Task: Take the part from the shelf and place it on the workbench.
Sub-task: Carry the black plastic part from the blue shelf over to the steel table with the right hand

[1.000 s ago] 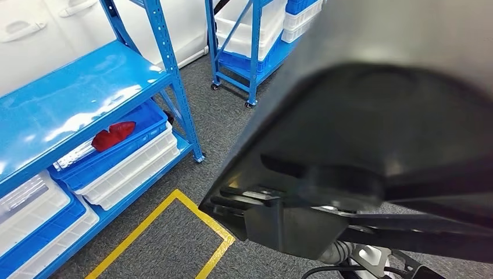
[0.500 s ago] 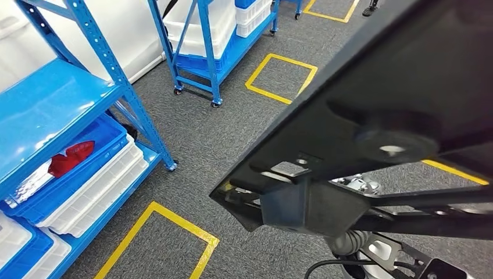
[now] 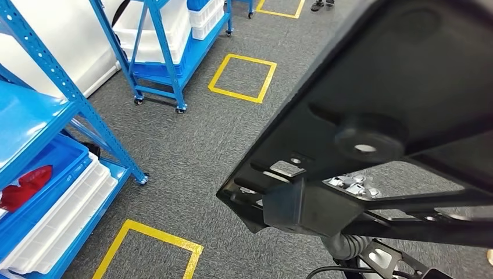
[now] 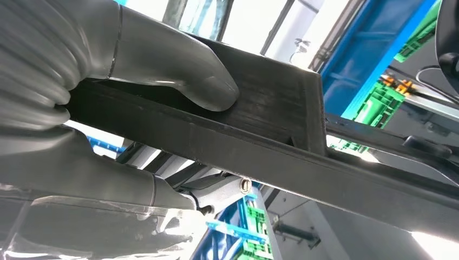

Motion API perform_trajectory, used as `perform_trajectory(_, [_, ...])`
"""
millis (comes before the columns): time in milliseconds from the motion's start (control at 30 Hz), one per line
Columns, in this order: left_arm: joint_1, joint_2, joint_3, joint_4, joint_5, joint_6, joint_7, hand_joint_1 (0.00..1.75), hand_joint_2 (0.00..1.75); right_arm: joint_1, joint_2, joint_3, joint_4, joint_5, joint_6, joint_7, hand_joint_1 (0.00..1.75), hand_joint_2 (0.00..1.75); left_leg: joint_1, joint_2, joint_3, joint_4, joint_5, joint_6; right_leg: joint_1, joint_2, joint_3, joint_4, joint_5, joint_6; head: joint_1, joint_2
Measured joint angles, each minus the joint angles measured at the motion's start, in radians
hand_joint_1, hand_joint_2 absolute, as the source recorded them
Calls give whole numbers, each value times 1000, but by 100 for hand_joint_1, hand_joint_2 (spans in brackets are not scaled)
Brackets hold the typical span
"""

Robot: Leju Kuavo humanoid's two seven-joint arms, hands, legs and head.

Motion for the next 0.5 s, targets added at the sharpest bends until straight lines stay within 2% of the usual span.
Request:
perform_trajectory(33, [0, 0, -2, 0, -1, -2, 0, 0, 175, 1, 0, -1, -2, 5, -9, 0, 175, 175, -1, 13, 1, -3, 2, 4, 0, -34, -24, 54, -31, 2, 0, 0])
perform_trajectory(67, [2, 0, -3, 0, -3, -4, 1, 0, 175, 2, -1, -2, -2, 9, -18, 0, 175, 175, -3, 26, 0, -4, 1, 7, -1, -56, -57, 122, -66, 4, 0, 0])
perform_trajectory(100, [4, 0, -5, 0, -5, -6, 1, 0, 175, 5, -2, -2, -2, 12, -25, 0, 175, 175, -5, 40, 0, -3, 1, 9, -3, -64, -89, 188, -94, 7, 0, 0])
perform_trajectory(133, [5, 0, -6, 0, -8, -7, 2, 0, 175, 7, -4, -2, -2, 13, -31, 0, 175, 175, -6, 53, -1, -3, 0, 9, -5, -67, -108, 230, -105, 9, 0, 0])
perform_trajectory(167, [4, 0, -6, 0, -9, -8, 3, 0, 175, 8, -6, -2, -2, 14, -34, 0, 175, 175, -7, 66, -1, -3, -1, 8, -7, -70, -109, 235, -98, 10, 0, 0])
perform_trajectory(200, [3, 0, -8, 0, -10, -8, 3, 0, 175, 9, -8, -2, -2, 15, -37, 0, 175, 175, -7, 78, 0, -3, -2, 7, -8, -75, -87, 198, -74, 10, 0, 0])
perform_trajectory(233, [2, 0, -10, 0, -11, -8, 4, 0, 175, 9, -9, -2, -2, 18, -40, 0, 175, 175, -7, 89, 2, -3, -4, 4, -8, -88, -48, 131, -42, 8, 0, 0])
perform_trajectory(267, [2, 0, -12, 0, -12, -8, 7, 0, 175, 8, -10, -2, -2, 21, -46, 0, 175, 175, -9, 99, 4, -2, -7, 1, -5, -111, -7, 57, -19, 5, 0, 0])
perform_trajectory(300, [1, 0, -14, 0, -14, -8, 13, 0, 175, 7, -12, -1, -2, 24, -53, 0, 175, 175, -11, 108, 6, 0, -10, -4, -1, -129, 24, -1, -2, 0, 0, 0])
perform_trajectory(333, [1, -1, -16, 0, -17, -7, 19, 0, 175, 5, -15, 0, -2, 26, -62, 0, 175, 175, -13, 117, 8, 1, -13, -9, 4, -141, 42, -36, 4, -6, 0, 0])
perform_trajectory(367, [1, -2, -18, 0, -22, -7, 25, 0, 175, 4, -20, 0, -2, 26, -71, 0, 175, 175, -15, 126, 10, 2, -15, -14, 8, -142, 46, -48, 1, -11, 0, 0])
perform_trajectory(400, [0, -4, -20, 1, -26, -6, 30, 0, 175, 4, -26, 1, -2, 25, -77, 0, 175, 175, -16, 136, 12, 2, -17, -20, 9, -130, 44, -49, 4, -17, 0, 0])
perform_trajectory(433, [-1, -7, -21, 1, -29, -6, 34, 0, 175, 4, -31, 2, -2, 25, -81, 0, 175, 175, -14, 136, 13, 4, -21, -25, 8, -119, 44, -52, 5, -23, 0, 0])
perform_trajectory(500, [-4, -14, -25, 2, -34, -5, 40, 0, 175, 2, -39, 5, -1, 22, -83, 0, 175, 175, -8, 99, 2, 40, -50, -34, 4, -99, 47, -59, 10, -34, 0, 0])
